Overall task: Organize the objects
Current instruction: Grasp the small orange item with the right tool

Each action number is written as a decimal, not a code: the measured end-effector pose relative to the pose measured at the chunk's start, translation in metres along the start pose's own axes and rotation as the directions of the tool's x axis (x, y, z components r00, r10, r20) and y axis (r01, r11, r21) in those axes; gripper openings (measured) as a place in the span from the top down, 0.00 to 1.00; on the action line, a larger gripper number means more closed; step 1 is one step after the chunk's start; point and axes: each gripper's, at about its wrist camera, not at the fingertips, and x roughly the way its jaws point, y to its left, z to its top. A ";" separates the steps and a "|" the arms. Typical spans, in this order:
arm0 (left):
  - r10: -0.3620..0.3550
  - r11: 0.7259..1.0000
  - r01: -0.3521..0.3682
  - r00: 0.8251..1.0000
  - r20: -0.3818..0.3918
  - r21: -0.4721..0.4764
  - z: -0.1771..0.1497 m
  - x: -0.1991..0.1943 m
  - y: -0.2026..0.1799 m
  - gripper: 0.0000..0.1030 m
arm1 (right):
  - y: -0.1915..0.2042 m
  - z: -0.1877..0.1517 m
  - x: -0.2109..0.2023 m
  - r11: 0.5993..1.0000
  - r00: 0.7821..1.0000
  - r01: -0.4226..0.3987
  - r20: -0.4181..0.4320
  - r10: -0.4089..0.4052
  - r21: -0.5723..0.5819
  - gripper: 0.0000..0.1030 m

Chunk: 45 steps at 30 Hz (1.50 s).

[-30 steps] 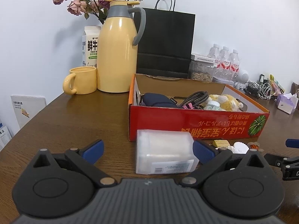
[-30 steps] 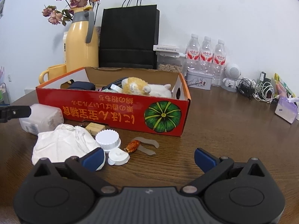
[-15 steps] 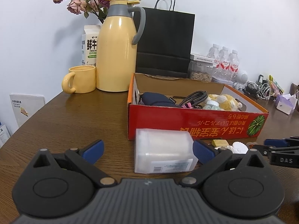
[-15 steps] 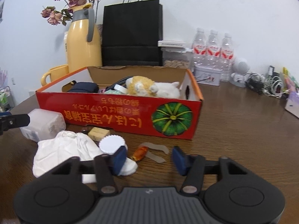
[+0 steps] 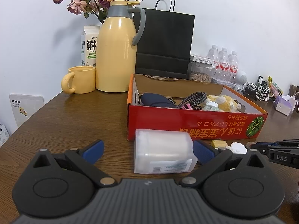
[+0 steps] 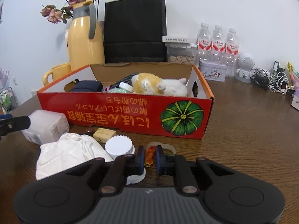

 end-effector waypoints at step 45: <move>-0.012 1.000 0.012 0.999 -0.045 -0.018 0.001 0.010 -0.006 0.00 | -0.011 -0.018 -0.038 1.000 0.998 0.012 0.062 -0.012 0.010 0.90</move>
